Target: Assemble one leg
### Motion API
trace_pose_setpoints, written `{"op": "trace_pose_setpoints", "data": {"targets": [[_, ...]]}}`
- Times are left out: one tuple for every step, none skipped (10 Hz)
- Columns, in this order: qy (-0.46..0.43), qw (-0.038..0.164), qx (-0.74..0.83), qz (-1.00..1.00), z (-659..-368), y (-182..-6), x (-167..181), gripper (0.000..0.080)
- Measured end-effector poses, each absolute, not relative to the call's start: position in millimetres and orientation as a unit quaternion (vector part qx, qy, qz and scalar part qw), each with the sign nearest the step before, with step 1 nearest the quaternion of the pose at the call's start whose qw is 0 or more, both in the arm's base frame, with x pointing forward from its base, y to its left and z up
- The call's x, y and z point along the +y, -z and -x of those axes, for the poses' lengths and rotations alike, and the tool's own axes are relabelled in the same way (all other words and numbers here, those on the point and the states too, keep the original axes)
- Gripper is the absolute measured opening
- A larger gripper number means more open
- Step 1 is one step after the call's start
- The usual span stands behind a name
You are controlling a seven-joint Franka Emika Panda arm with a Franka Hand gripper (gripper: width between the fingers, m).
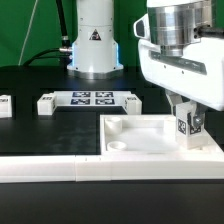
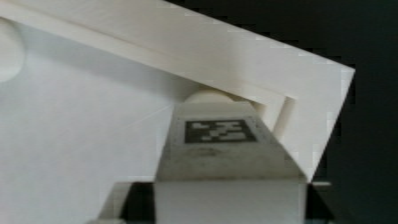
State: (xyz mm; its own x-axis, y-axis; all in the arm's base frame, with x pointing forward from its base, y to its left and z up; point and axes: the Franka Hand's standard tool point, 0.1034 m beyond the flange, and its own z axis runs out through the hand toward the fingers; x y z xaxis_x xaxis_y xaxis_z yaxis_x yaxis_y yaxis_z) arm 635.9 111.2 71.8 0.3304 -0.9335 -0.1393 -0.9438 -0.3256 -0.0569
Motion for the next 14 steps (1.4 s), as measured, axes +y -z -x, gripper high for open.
{"op": "trace_pose_setpoints", "data": {"targets": [[-0.039, 0.065, 0.559, 0.826, -635.8, -71.6, 111.7, 0.0389], [-0.038, 0.066, 0.546, 0.834, -635.9, -72.0, 113.1, 0.0389], [-0.037, 0.067, 0.504, 0.86, -636.1, -73.1, 115.3, 0.0578], [-0.033, 0.068, 0.428, 0.901, -636.8, -75.0, 117.2, 0.0627], [-0.027, 0.072, 0.374, 0.924, -638.6, -75.0, 116.7, 0.0627], [-0.022, 0.073, 0.296, 0.952, -639.0, -73.3, 115.3, 0.0645], [-0.018, 0.074, 0.236, 0.969, -638.4, -71.7, 115.6, 0.0648], [-0.016, 0.074, 0.202, 0.976, -638.1, -70.9, 116.5, 0.0648], [-0.011, 0.073, 0.127, 0.989, -637.5, -70.1, 117.2, 0.0649], [-0.008, 0.072, 0.086, 0.994, -637.1, -69.9, 118.1, 0.0649], [-0.003, 0.068, 0.018, 0.998, -636.6, -69.9, 119.2, 0.0649], [0.001, 0.065, -0.022, 0.998, -636.8, -72.0, 120.6, 0.0649], [0.003, 0.063, -0.064, 0.996, -636.8, -71.4, 119.2, 0.0649], [0.002, 0.063, -0.055, 0.997, -636.8, -71.3, 119.2, 0.0519]]}}
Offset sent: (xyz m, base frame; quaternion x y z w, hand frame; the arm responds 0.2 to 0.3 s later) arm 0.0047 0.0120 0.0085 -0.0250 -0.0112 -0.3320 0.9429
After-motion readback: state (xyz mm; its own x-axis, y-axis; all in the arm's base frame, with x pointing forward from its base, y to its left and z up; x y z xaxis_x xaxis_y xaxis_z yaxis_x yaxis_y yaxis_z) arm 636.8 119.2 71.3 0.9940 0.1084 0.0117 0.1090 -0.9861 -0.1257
